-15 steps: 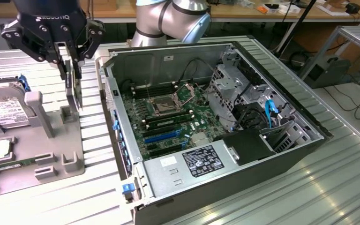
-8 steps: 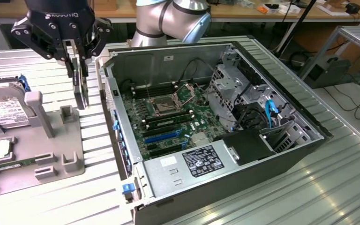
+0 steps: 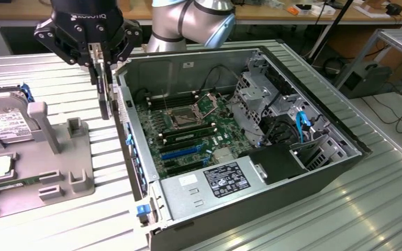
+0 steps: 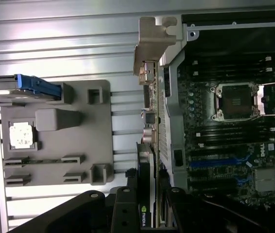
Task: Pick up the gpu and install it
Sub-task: 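Pick up the gpu and move the gpu toward the slot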
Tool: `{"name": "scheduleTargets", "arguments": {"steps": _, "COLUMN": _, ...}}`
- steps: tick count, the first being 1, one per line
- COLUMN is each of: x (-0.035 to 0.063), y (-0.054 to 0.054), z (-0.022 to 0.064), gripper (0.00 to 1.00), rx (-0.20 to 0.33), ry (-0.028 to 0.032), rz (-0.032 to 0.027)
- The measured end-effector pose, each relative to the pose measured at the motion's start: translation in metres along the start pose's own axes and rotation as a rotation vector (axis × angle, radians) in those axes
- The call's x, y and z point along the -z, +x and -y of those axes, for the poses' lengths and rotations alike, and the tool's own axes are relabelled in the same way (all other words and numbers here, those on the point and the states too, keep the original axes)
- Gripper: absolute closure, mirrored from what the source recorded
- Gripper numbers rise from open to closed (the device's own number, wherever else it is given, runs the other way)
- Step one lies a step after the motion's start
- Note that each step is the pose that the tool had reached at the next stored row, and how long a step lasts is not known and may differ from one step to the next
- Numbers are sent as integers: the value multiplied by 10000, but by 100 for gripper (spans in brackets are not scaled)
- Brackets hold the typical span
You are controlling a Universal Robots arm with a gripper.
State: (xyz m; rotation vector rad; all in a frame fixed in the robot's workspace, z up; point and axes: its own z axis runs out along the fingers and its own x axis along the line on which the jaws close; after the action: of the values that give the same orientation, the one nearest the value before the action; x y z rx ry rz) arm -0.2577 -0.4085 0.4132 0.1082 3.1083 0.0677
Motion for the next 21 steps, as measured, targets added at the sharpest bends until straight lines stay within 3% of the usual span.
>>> {"name": "scheduleTargets", "arguments": {"steps": 18, "x": -2, "y": -332, "z": -23, "gripper": 73, "rx": -1, "ry": 0, "rz": -1}}
{"name": "scheduleTargets", "arguments": {"steps": 21, "x": -5, "y": -435, "z": -30, "gripper": 73, "rx": 0, "ry": 0, "rz": -1}}
